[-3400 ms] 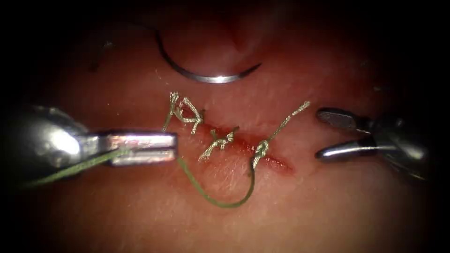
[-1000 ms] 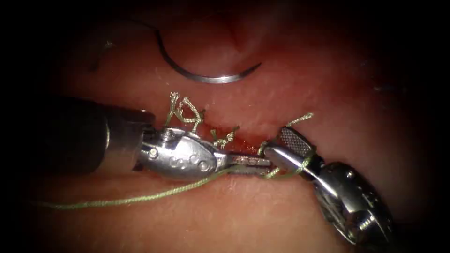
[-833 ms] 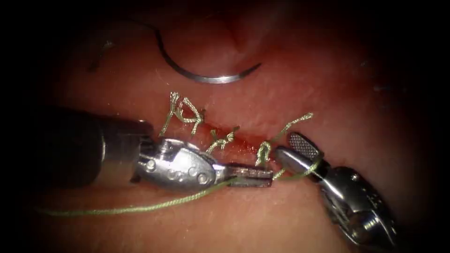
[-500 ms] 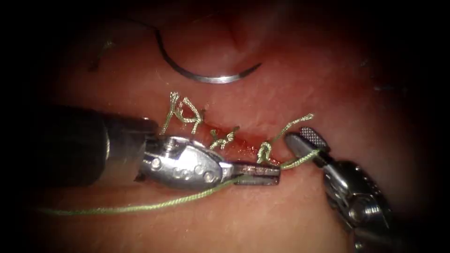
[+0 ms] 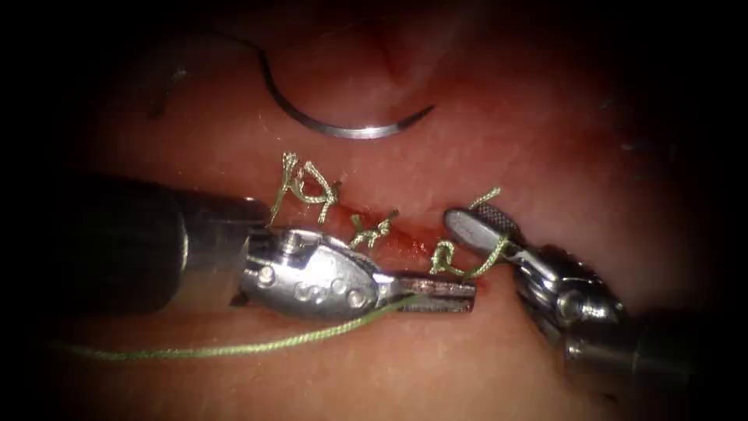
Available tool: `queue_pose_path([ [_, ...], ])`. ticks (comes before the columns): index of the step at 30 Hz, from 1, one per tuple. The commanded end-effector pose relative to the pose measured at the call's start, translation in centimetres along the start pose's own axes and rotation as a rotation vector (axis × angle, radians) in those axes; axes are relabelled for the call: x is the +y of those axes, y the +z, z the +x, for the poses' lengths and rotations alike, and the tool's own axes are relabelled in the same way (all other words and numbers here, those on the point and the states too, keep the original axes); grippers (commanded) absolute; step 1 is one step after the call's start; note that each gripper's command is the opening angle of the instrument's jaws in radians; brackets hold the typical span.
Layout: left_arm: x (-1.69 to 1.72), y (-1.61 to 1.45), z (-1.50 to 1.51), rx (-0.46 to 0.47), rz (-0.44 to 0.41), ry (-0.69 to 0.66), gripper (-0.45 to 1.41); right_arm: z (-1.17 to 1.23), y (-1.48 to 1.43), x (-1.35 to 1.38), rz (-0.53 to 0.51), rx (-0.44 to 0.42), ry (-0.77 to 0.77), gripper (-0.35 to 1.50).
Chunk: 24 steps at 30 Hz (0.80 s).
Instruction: Wound Closure
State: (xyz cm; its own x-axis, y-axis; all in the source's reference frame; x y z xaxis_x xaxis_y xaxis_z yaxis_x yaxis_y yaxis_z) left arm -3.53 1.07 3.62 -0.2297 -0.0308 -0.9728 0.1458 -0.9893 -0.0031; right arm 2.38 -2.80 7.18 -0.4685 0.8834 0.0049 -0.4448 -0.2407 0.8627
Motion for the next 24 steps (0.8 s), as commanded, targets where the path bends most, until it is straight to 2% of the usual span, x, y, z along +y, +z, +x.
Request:
queue_pose_path([
  [1,-0.01,0.06,-0.04,0.001,-0.001,-0.004,-0.45,-0.07,0.12,0.04,0.008,-0.011,0.003,0.98],
  [12,0.03,0.06,0.03,0.003,-0.002,0.000,-0.45,-0.06,0.23,0.22,-0.019,-0.043,0.014,1.01],
  [17,0.04,0.05,0.04,0.004,-0.003,0.001,-0.45,0.03,0.31,0.24,-0.038,-0.039,0.016,0.94],
  [22,0.05,0.05,0.05,0.004,-0.004,0.001,-0.45,0.03,0.39,0.27,-0.062,-0.046,0.008,0.68],
  [23,0.06,0.05,0.05,0.005,-0.004,0.001,-0.45,0.02,0.39,0.28,-0.064,-0.048,0.007,0.58],
  [24,0.06,0.04,0.05,0.005,-0.004,0.001,-0.45,0.01,0.39,0.28,-0.076,-0.056,-0.012,0.34],
])
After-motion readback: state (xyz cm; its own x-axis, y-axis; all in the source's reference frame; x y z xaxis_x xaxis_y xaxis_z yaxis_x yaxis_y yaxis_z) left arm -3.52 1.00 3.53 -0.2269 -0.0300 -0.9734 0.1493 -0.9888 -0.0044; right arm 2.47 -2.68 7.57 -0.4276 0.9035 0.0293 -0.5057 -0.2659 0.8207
